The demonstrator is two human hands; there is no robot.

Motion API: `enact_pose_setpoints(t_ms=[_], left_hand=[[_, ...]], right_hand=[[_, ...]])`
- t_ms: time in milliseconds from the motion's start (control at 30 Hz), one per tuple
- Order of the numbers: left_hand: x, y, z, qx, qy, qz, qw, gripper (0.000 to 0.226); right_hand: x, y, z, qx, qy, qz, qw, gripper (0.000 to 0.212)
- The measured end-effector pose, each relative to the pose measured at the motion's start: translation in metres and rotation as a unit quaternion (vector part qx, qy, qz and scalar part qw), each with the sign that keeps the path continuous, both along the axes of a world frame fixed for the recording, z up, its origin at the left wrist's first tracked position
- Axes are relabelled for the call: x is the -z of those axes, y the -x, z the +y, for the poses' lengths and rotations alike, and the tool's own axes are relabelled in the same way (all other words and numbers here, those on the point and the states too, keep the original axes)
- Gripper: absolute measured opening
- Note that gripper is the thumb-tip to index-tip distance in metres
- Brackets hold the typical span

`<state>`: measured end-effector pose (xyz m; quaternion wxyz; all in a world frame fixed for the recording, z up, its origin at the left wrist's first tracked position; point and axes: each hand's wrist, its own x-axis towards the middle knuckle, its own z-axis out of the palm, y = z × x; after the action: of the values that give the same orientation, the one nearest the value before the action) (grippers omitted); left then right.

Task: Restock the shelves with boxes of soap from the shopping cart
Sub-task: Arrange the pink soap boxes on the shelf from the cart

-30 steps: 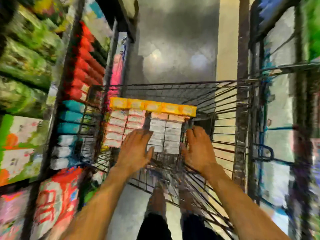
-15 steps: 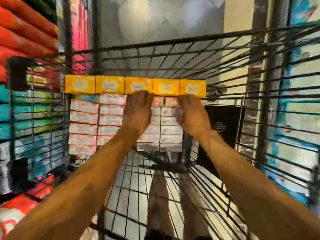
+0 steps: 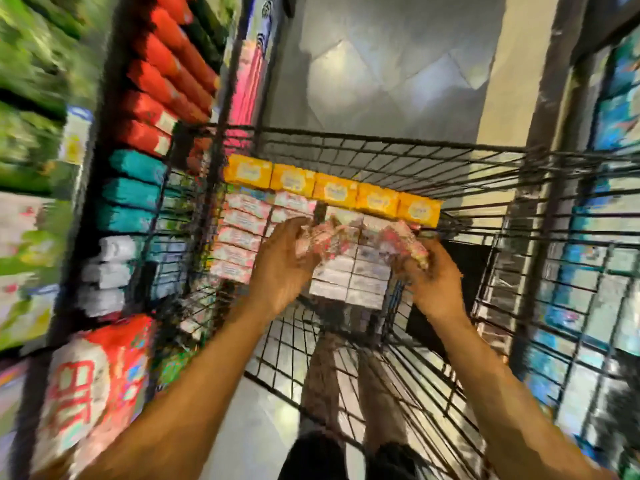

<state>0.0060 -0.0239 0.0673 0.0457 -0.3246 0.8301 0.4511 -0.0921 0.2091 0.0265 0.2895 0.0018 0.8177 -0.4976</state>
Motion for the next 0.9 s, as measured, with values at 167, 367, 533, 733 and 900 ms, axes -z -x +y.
enact_pose_setpoints(t_ms=[167,367,533,733,900], left_hand=[[-0.082,-0.078,0.01,-0.248,-0.128,0.028,0.96,0.049],[-0.162,-0.186,0.029,-0.446,-0.192,0.099,0.868,0.034],[-0.212,-0.286,0.041,-0.534,-0.193,0.175,0.804,0.03],[-0.271,-0.409,0.057,-0.627,-0.189,0.299,0.694,0.028],[-0.312,-0.516,0.069,-0.653,-0.178,0.364,0.64,0.026]], right_hand=[[-0.071,-0.027,0.002,0.052,0.075,-0.069,0.993,0.038],[-0.133,-0.071,-0.023,-0.051,0.142,-0.159,0.976,0.065],[-0.196,-0.132,-0.071,-0.143,0.174,-0.211,0.951,0.078],[-0.263,-0.235,-0.118,-0.272,0.213,-0.195,0.918,0.076],[-0.302,-0.336,-0.148,-0.303,0.247,-0.206,0.897,0.098]])
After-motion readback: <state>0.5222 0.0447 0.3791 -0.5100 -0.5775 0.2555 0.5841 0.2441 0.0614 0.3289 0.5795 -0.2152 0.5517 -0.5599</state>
